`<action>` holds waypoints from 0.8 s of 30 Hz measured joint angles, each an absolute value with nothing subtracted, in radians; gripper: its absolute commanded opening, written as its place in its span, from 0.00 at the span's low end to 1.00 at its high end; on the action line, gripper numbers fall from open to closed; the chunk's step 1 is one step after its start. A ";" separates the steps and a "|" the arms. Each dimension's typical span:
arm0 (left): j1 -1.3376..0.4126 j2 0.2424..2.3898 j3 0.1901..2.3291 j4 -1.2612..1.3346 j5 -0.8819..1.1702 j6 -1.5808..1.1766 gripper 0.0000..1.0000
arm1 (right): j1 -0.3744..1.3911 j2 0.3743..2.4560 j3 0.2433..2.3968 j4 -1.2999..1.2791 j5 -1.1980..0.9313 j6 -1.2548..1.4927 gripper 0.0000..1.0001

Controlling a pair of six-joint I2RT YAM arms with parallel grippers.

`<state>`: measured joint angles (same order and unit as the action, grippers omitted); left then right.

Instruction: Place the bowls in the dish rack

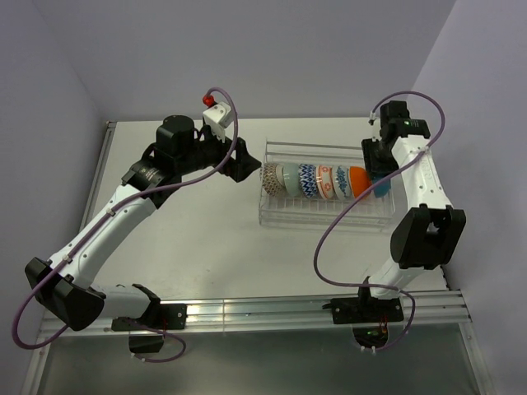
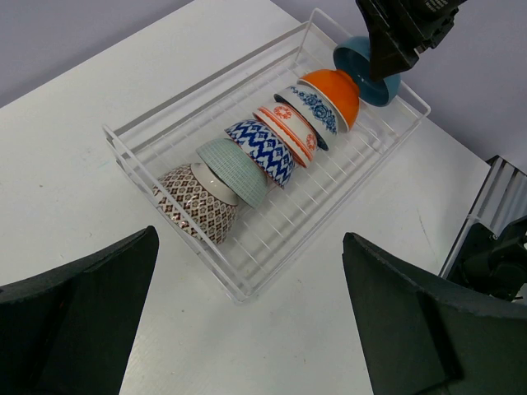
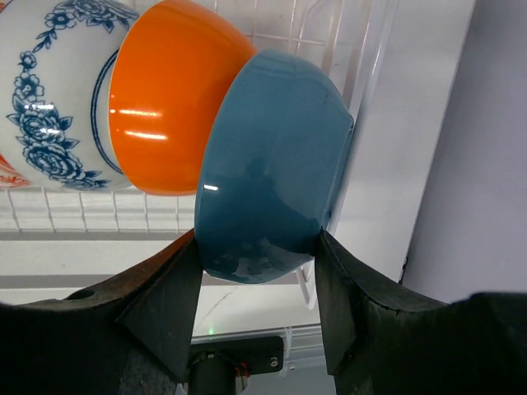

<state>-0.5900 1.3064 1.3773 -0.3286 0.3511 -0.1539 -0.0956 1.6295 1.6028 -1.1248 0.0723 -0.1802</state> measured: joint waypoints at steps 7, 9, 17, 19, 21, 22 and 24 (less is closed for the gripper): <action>-0.587 1.306 1.377 -0.331 0.351 -0.154 0.99 | -0.081 1.649 1.593 -1.098 0.112 -0.176 0.00; -0.586 1.306 1.377 -0.335 0.351 -0.154 1.00 | -0.079 1.657 1.587 -1.088 0.115 -0.176 0.00; -0.581 1.307 1.377 -0.343 0.354 -0.154 0.99 | -0.072 1.687 1.571 -1.067 0.120 -0.176 0.00; -0.579 1.307 1.377 -0.344 0.355 -0.154 0.99 | -0.071 1.690 1.561 -1.059 0.122 -0.176 0.00; -0.577 1.307 1.377 -0.344 0.355 -0.154 0.99 | -0.068 1.691 1.549 -1.048 0.126 -0.176 0.00; -0.577 1.307 1.377 -0.344 0.355 -0.154 1.00 | -0.068 1.691 1.542 -1.044 0.128 -0.176 0.00; -0.576 1.307 1.376 -0.343 0.359 -0.154 1.00 | -0.067 1.692 1.529 -1.038 0.135 -0.176 0.00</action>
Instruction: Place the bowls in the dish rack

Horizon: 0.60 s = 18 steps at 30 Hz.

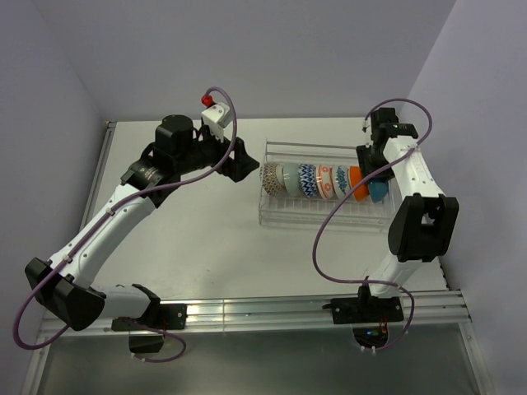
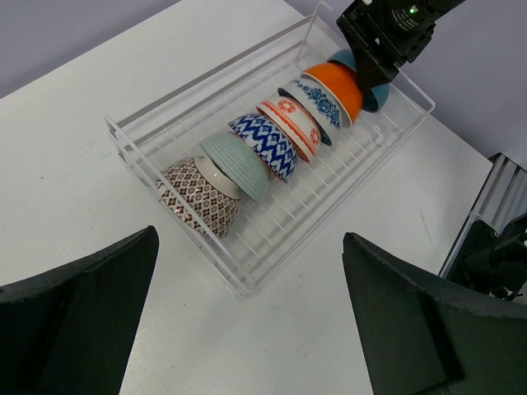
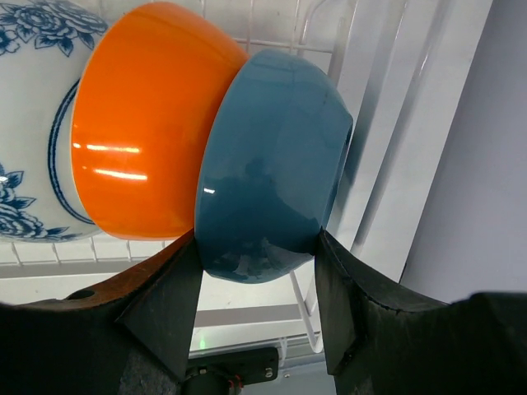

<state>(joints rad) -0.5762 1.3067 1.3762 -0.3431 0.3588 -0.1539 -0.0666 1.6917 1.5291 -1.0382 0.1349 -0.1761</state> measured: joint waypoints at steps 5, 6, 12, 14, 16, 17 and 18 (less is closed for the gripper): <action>-0.574 1.307 1.376 -0.346 0.361 -0.152 0.99 | -0.065 1.699 1.524 -1.040 0.146 -0.176 0.00; -0.573 1.307 1.376 -0.347 0.362 -0.152 1.00 | -0.065 1.699 1.524 -1.040 0.147 -0.176 0.05; -0.569 1.307 1.374 -0.350 0.369 -0.153 0.99 | -0.065 1.701 1.510 -1.041 0.158 -0.177 0.36; -0.569 1.307 1.369 -0.349 0.369 -0.153 0.99 | -0.065 1.701 1.500 -1.040 0.167 -0.178 0.50; -0.569 1.307 1.365 -0.352 0.369 -0.153 0.99 | -0.065 1.701 1.494 -1.040 0.175 -0.182 0.53; -0.569 1.307 1.365 -0.355 0.369 -0.153 1.00 | -0.065 1.701 1.493 -1.039 0.175 -0.183 0.57; -0.569 1.307 1.365 -0.357 0.369 -0.153 1.00 | -0.065 1.701 1.493 -1.039 0.176 -0.184 0.58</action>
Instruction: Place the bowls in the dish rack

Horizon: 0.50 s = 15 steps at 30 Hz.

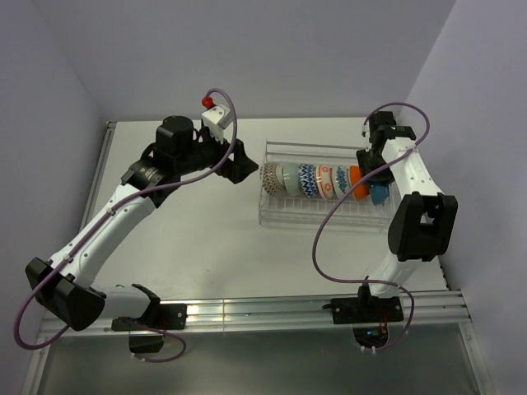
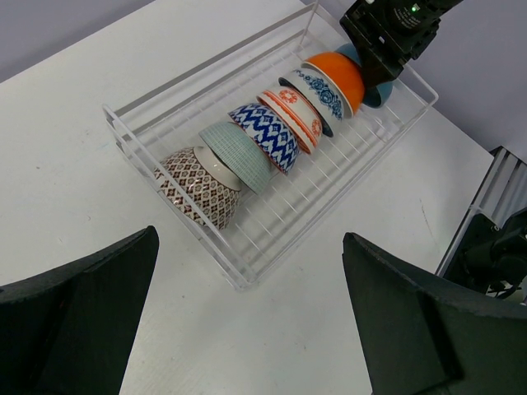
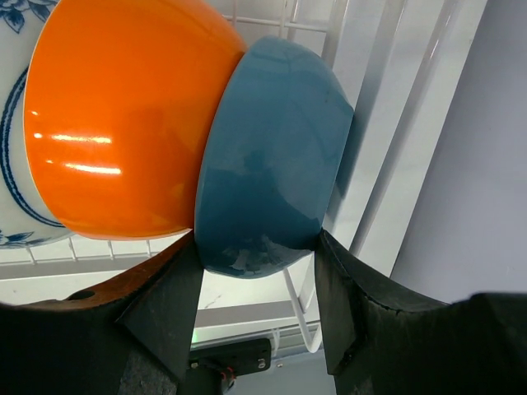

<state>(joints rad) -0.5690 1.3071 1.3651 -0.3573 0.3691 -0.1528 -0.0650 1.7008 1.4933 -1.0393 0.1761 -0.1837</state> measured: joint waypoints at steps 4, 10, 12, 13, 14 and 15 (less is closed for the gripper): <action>-0.569 1.307 1.365 -0.359 0.369 -0.153 1.00 | -0.065 1.701 1.493 -1.040 0.177 -0.184 0.64; -0.568 1.307 1.365 -0.365 0.370 -0.153 0.99 | -0.056 1.699 1.494 -1.047 0.187 -0.193 0.85; -0.568 1.307 1.365 -0.365 0.370 -0.152 1.00 | -0.054 1.699 1.495 -1.048 0.186 -0.192 0.86; -0.568 1.307 1.365 -0.365 0.370 -0.152 0.99 | -0.054 1.699 1.497 -1.049 0.184 -0.192 0.86; -0.568 1.307 1.365 -0.365 0.370 -0.152 0.99 | -0.054 1.699 1.499 -1.050 0.183 -0.192 0.86; -0.568 1.307 1.365 -0.365 0.370 -0.152 1.00 | -0.054 1.699 1.502 -1.050 0.182 -0.192 0.86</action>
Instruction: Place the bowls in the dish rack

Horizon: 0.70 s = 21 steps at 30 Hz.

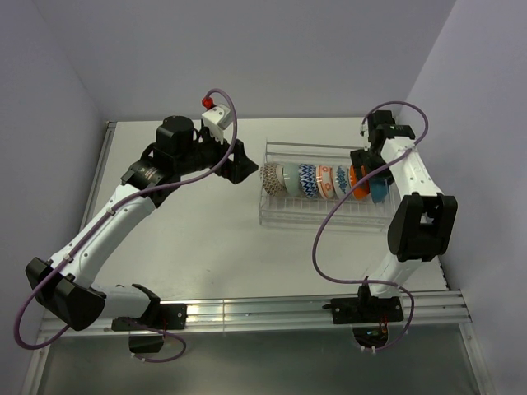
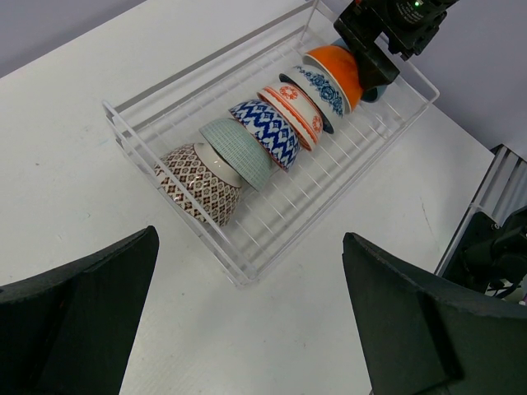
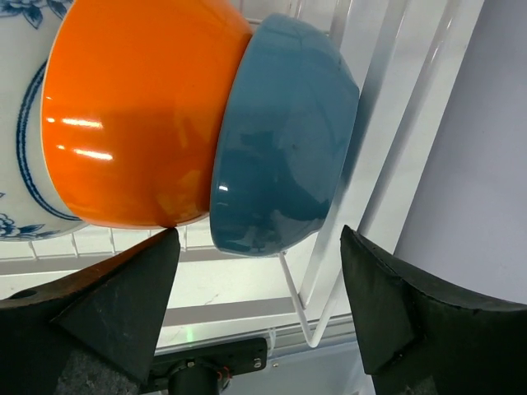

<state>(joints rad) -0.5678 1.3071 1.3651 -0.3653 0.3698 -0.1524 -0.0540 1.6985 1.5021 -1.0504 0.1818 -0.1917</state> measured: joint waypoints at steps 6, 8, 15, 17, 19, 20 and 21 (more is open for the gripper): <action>-0.568 1.307 1.365 -0.365 0.370 -0.152 1.00 | -0.057 1.699 1.543 -1.065 0.180 -0.192 0.87; -0.568 1.307 1.363 -0.365 0.370 -0.152 1.00 | -0.059 1.698 1.567 -1.073 0.176 -0.192 0.87; -0.566 1.306 1.361 -0.371 0.380 -0.152 1.00 | -0.059 1.680 1.641 -1.116 0.125 -0.192 0.89; -0.562 1.306 1.356 -0.372 0.383 -0.153 1.00 | -0.059 1.669 1.664 -1.131 0.086 -0.194 0.97; -0.557 1.305 1.352 -0.378 0.389 -0.154 1.00 | -0.059 1.653 1.687 -1.146 0.039 -0.200 1.00; -0.553 1.305 1.352 -0.385 0.397 -0.157 1.00 | -0.055 1.645 1.697 -1.150 0.019 -0.202 1.00; -0.547 1.306 1.352 -0.390 0.402 -0.162 0.99 | -0.051 1.634 1.707 -1.154 -0.007 -0.203 1.00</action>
<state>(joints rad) -0.5468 1.3064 1.3518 -0.3901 0.4019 -0.1623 -0.0513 1.6344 1.7069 -1.1538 -0.0074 -0.2028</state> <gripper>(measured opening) 0.995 0.995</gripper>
